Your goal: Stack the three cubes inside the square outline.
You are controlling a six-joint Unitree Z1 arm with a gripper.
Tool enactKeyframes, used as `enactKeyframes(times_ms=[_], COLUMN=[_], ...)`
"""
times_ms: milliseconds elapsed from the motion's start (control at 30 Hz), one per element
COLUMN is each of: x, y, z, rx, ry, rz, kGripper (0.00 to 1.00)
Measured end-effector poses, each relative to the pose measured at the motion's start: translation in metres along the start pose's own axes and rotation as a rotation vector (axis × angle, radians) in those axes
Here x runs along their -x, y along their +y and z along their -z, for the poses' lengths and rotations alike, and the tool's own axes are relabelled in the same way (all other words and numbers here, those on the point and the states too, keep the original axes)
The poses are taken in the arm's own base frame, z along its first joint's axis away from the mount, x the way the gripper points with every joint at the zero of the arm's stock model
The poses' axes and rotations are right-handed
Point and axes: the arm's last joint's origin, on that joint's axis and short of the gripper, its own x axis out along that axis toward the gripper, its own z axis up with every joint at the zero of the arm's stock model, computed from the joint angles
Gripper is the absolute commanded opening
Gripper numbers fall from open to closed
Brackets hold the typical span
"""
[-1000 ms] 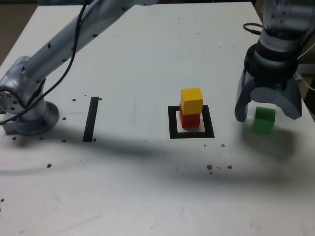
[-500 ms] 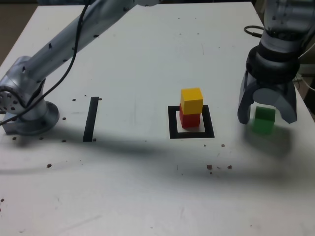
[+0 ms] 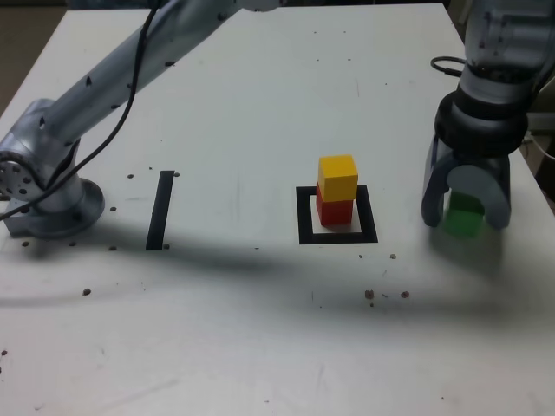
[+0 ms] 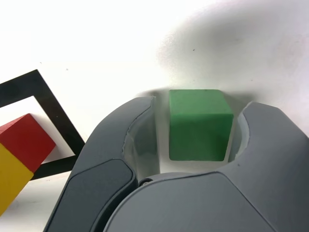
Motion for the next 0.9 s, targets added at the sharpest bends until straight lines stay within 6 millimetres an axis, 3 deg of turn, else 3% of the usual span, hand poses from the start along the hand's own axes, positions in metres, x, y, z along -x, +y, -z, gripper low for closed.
enactKeyframes(times_ms=[267,533,733,900], x=[0.0,-0.001,0.004,0.023], y=[-0.001,-0.002,-0.002,-0.001], z=[0.0,-0.001,0.004,0.014], rx=[-0.003,-0.007,-0.01,-0.008], ry=[-0.004,-0.021,-0.031,-0.05], rz=[0.016,0.029,0.027,0.024], kGripper=[0.46,0.22,0.21,0.21])
